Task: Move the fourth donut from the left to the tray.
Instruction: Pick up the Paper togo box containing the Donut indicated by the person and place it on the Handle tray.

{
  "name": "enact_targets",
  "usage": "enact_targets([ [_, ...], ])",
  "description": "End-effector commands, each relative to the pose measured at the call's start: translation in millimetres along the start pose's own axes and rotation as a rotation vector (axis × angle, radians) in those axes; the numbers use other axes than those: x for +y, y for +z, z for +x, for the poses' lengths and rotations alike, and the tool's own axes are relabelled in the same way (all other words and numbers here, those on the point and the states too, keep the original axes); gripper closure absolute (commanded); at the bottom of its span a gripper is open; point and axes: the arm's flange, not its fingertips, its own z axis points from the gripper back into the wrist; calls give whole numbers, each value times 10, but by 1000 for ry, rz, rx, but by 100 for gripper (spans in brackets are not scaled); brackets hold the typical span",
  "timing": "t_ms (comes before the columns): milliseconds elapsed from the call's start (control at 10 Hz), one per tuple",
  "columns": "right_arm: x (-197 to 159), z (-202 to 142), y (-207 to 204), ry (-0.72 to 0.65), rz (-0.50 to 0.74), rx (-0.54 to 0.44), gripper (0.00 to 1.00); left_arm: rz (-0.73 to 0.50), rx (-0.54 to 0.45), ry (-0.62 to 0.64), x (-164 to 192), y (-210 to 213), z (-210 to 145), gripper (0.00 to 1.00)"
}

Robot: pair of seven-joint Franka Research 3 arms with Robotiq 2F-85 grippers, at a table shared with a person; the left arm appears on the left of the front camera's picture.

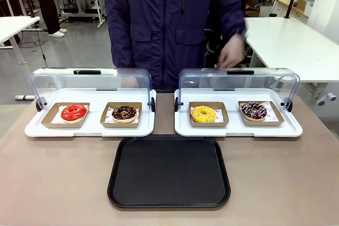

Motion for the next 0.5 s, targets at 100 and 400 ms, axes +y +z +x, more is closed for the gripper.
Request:
enact_targets([
  [100, -24, 26, -4, 11, -1, -31, 0, -7, -14, -11, 2, 8, 6, 0],
  [400, -24, 26, -4, 11, -1, -31, 0, -7, -14, -11, 2, 8, 6, 0],
])
